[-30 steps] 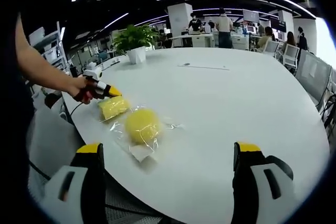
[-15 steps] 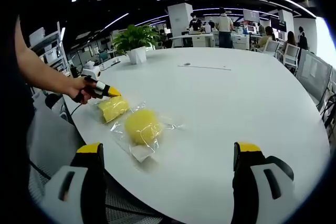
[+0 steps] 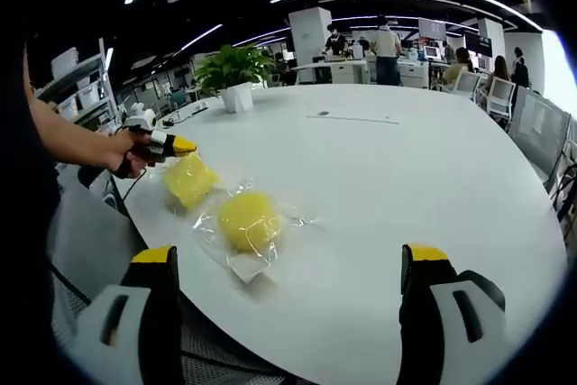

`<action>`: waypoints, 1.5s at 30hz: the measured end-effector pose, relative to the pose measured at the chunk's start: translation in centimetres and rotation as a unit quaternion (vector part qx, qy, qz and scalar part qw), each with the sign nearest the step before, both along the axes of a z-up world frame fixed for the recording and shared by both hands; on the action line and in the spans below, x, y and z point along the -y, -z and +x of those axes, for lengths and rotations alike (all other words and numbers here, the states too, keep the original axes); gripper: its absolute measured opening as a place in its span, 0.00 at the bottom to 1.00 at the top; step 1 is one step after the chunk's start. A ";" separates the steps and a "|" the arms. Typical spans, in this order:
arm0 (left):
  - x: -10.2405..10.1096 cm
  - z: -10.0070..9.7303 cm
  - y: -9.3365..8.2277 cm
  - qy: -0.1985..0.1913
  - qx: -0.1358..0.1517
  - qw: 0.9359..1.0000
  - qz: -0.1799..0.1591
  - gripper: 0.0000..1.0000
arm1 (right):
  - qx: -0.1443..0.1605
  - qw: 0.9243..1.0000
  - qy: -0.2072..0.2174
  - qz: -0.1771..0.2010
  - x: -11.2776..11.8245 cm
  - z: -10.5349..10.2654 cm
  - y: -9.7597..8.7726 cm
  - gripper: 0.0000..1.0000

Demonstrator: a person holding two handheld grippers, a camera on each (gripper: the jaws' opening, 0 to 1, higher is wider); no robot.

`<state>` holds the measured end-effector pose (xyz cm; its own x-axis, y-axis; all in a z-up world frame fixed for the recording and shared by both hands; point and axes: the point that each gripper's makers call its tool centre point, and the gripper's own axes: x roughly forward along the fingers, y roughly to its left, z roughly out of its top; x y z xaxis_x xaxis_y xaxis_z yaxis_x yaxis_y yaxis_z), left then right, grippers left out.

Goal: Compare the silicone blocks by pressing each to a similar depth, holding the contact briefly, and releasing to observe deformation and rebound differences across the visible hardness samples.

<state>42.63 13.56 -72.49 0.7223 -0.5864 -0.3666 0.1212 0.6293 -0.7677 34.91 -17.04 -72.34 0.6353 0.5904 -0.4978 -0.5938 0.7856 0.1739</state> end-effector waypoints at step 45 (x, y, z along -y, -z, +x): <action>0.5 0.5 -19.5 0.052 0.221 0.973 0.040 0.00 | 0.013 1.000 -0.003 0.012 -0.4 0.9 -2.0 0.96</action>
